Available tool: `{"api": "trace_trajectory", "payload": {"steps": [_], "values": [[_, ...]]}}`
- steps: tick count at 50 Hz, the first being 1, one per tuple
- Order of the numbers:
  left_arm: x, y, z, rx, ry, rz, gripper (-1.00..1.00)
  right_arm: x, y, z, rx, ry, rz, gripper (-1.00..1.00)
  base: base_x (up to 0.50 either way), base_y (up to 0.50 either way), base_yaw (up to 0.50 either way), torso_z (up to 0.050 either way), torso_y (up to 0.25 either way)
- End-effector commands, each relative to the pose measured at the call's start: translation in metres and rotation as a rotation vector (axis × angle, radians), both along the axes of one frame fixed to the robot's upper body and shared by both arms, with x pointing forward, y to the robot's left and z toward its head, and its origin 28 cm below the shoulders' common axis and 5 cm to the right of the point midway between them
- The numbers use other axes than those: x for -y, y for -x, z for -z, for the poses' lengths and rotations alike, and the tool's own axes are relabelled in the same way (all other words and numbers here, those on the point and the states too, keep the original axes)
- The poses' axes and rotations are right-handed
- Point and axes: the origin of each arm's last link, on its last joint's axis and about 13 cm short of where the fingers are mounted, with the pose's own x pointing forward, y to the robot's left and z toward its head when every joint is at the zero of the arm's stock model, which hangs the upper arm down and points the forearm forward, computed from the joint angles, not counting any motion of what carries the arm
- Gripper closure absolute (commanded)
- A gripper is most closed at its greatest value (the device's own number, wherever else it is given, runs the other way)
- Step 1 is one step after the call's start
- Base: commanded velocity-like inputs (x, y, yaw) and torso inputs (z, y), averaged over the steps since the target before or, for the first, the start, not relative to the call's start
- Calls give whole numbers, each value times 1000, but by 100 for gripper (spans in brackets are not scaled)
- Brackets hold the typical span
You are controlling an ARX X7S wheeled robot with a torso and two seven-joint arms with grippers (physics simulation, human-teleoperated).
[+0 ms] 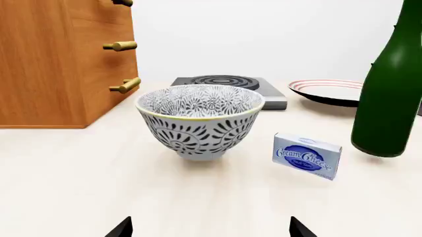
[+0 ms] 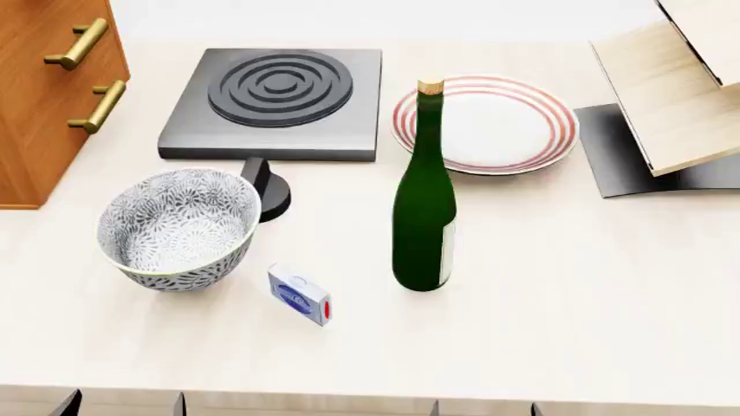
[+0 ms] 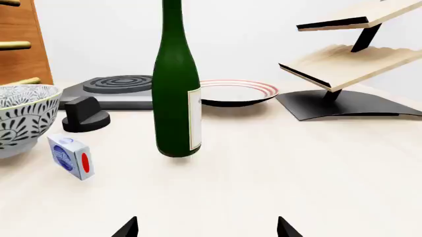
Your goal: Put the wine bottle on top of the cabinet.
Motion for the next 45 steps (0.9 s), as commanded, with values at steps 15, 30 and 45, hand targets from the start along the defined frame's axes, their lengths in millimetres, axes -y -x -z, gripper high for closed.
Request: {"api": "trace_trajectory", "payload": {"steps": [15,30,45], "values": [[0,0,0,0,0,0,-100,0,1,0,-7,0,3,-100,0,0,0,0,0],[1,2,-5,29,-66,13,-100,1,3,-10,50,31,31,-100,0,0,0,0,0],[9,8,-43,151,-175,45,-100,1,10,-37,100,11,22,-100,0,0,0,0,0]]}}
